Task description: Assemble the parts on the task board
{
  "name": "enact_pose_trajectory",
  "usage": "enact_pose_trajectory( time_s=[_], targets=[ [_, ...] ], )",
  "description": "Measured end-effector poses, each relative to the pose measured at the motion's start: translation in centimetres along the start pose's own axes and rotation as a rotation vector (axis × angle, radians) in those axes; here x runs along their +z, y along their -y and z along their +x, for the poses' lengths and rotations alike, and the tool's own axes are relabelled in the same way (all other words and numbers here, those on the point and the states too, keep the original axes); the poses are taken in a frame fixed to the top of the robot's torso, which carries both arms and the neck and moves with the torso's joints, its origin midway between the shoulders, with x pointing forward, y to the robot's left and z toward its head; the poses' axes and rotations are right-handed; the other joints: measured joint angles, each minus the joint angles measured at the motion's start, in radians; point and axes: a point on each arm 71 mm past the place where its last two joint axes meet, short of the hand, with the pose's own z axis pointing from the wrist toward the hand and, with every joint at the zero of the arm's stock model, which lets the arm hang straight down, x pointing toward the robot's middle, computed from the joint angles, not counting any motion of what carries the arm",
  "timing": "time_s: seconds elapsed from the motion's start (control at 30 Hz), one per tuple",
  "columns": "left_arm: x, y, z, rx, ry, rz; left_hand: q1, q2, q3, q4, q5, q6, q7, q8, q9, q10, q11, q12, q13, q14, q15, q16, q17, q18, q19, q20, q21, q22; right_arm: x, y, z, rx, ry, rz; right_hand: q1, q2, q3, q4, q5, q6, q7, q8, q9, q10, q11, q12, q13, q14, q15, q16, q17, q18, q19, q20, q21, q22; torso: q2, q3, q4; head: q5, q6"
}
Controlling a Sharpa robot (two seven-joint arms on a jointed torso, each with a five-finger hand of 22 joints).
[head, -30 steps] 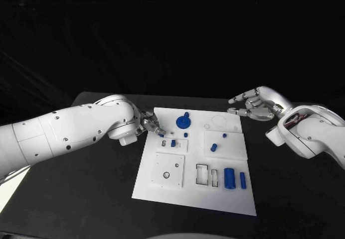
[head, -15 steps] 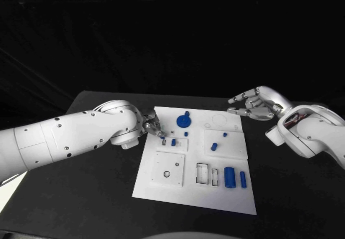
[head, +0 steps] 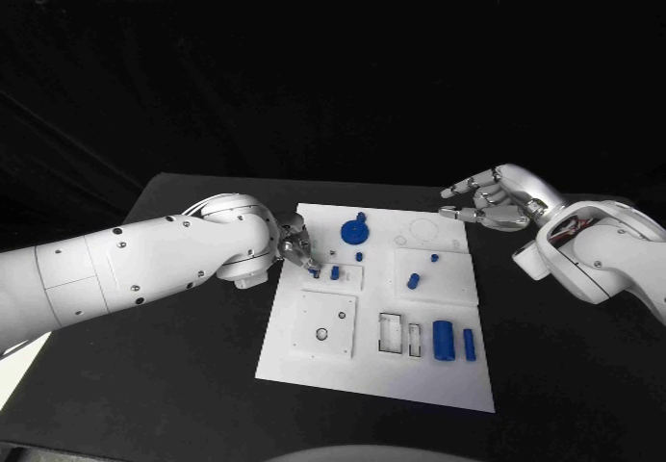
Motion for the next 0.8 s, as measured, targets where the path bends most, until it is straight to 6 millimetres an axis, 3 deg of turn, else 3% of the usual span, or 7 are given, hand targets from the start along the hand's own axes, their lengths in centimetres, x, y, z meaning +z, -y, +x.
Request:
enact_pose_trajectory(
  time_s=[0.8],
  targets=[
    [0.47,0.15,0.58,0.018,-0.014,-0.006,-0.003,0.005,0.002,-0.002,-0.004,0.000,0.000,0.004,0.000,0.000,0.000,0.000,0.000,0.000,0.000,0.000,0.000,0.000,0.000,0.000,0.000,0.000,-0.01,-0.05,0.04,0.002,-0.002,-0.002,0.000,0.000,0.000,0.000,0.000,0.000,0.000,0.000,0.000,0.000,0.000,0.000,0.000,0.000,0.000,0.000,0.000,0.000,0.000,0.000,0.000,0.000,0.000,-0.0007,0.0004,-0.003,-0.009]
  ],
)
